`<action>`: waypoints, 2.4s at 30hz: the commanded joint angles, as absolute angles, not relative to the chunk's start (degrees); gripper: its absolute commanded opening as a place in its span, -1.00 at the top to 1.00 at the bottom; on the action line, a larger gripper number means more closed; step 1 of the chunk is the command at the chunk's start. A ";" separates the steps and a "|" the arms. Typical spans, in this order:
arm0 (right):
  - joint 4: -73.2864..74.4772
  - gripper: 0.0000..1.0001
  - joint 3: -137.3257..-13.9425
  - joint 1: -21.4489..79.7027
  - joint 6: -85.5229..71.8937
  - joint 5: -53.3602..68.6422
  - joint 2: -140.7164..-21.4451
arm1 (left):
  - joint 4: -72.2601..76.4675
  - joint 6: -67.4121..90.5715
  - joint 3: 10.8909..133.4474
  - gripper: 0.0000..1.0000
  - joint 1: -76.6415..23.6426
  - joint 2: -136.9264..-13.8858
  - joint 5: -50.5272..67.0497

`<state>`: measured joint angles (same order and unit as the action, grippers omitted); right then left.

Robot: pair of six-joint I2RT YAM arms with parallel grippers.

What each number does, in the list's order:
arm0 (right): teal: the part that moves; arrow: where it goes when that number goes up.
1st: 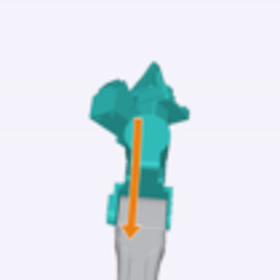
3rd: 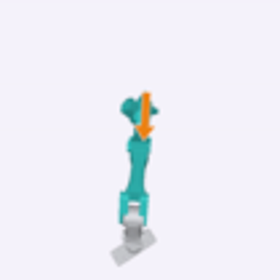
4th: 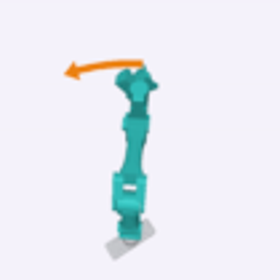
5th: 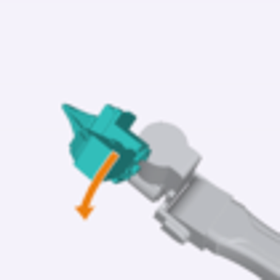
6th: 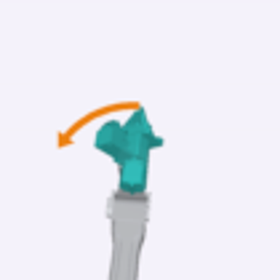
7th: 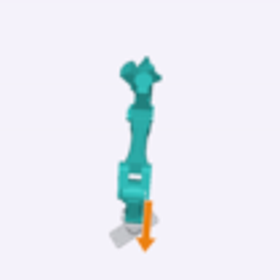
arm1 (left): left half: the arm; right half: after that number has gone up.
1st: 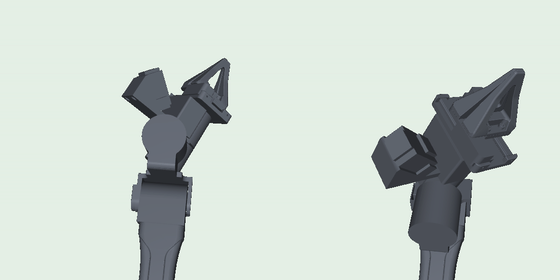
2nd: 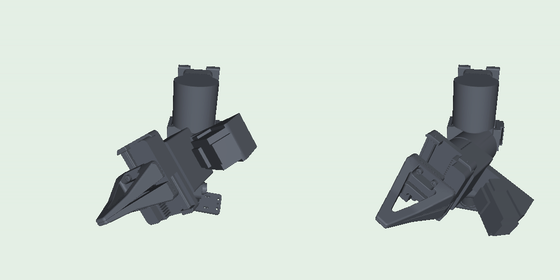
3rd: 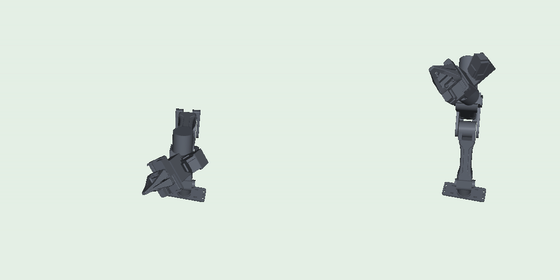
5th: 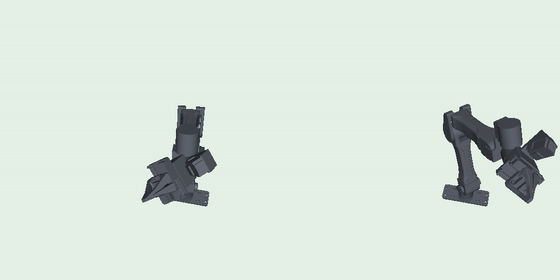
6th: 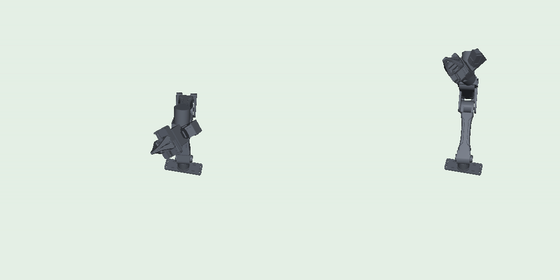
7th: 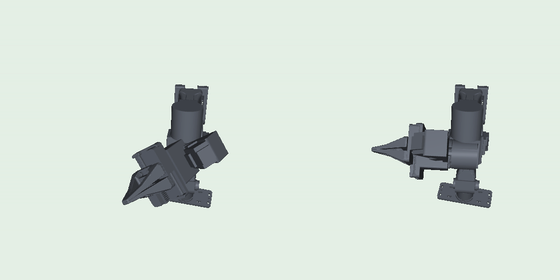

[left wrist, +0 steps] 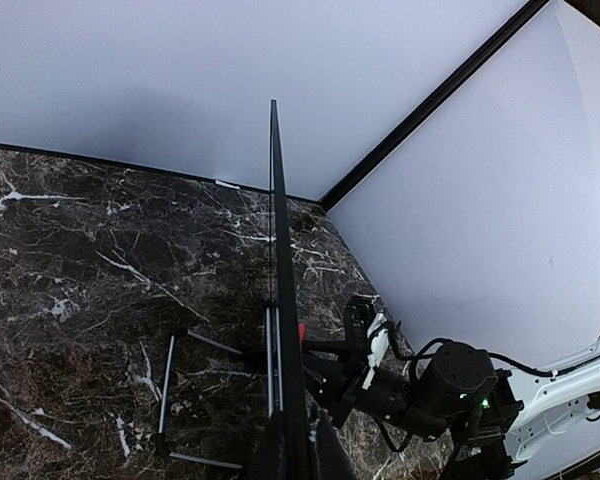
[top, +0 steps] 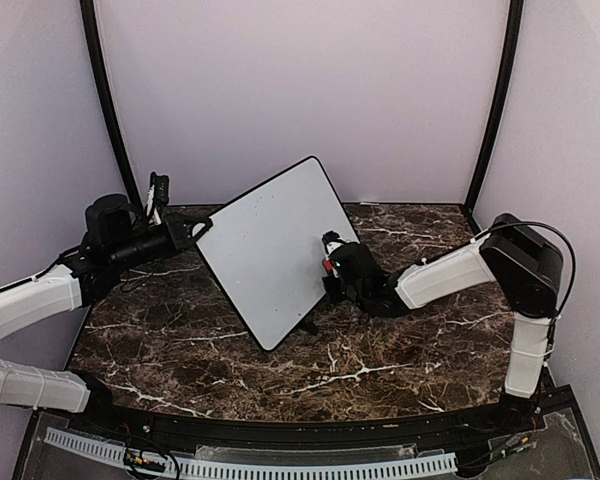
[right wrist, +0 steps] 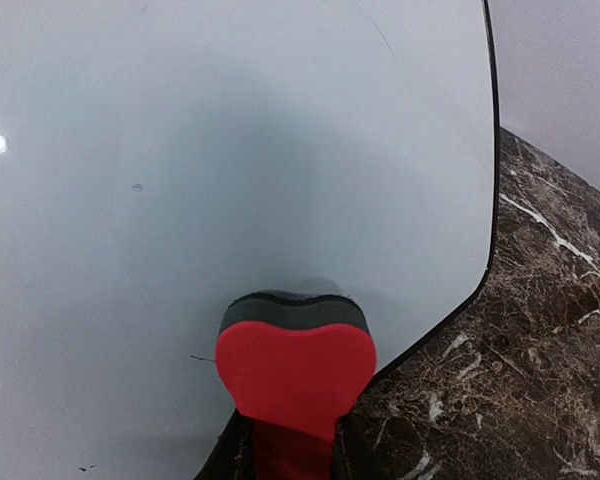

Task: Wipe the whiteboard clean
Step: Erase the whiteboard at the center of the board.

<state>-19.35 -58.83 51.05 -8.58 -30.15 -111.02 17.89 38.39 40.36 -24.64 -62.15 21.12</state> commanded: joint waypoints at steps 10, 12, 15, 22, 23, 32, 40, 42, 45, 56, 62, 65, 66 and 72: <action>-16.38 0.62 -62.18 48.56 -12.52 -20.93 -105.19 | 24.98 38.46 40.25 1.00 -25.14 -58.77 23.23; -14.48 0.62 -63.54 48.03 -11.90 -23.31 -105.26 | 25.08 38.56 40.03 1.00 -25.14 -58.64 23.05; -13.74 0.62 -64.03 46.21 -10.83 -23.73 -106.15 | 25.17 38.62 39.85 1.00 -25.14 -58.50 23.07; -15.32 0.62 -61.72 43.87 -10.12 -22.20 -107.40 | 25.21 38.80 39.64 1.00 -25.11 -58.55 22.86; -15.56 0.62 -61.43 43.78 -9.99 -21.93 -107.83 | 25.33 38.94 39.59 1.00 -25.13 -58.63 22.96; -16.30 0.63 -61.51 43.68 -9.80 -20.54 -109.46 | 26.79 40.32 38.52 1.00 -25.14 -59.75 23.13; -14.66 0.62 -63.46 41.59 -10.20 -21.18 -112.11 | 26.15 39.87 38.13 1.00 -25.11 -58.63 22.29; -14.43 0.61 -64.24 40.81 -10.20 -21.20 -113.13 | 25.96 39.89 38.07 1.00 -25.13 -58.33 22.16; -14.41 0.60 -64.95 39.67 -10.26 -21.42 -114.52 | 25.69 39.75 37.88 1.00 -25.14 -58.14 22.02; -13.70 0.57 -62.74 37.44 -11.65 -21.37 -110.57 | 26.89 41.49 35.47 1.00 -25.14 -57.81 22.88; -9.93 0.56 -60.38 37.27 -13.38 -22.83 -104.66 | 29.29 44.16 32.89 1.00 -25.18 -58.18 24.13; -6.78 0.54 -58.80 37.27 -14.83 -21.41 -101.64 | 29.38 44.81 32.12 0.97 -25.22 -57.84 24.42; -5.96 0.53 -58.26 37.27 -15.21 -20.62 -100.74 | 29.28 44.77 31.85 0.96 -25.22 -57.39 24.34; -3.54 0.47 -54.26 37.27 -16.86 -17.81 -96.05 | 28.44 44.33 31.20 0.80 -25.22 -55.60 23.44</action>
<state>-5.98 -56.99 37.45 -14.74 -19.84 -98.67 24.77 43.22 31.62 -24.67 -58.46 20.56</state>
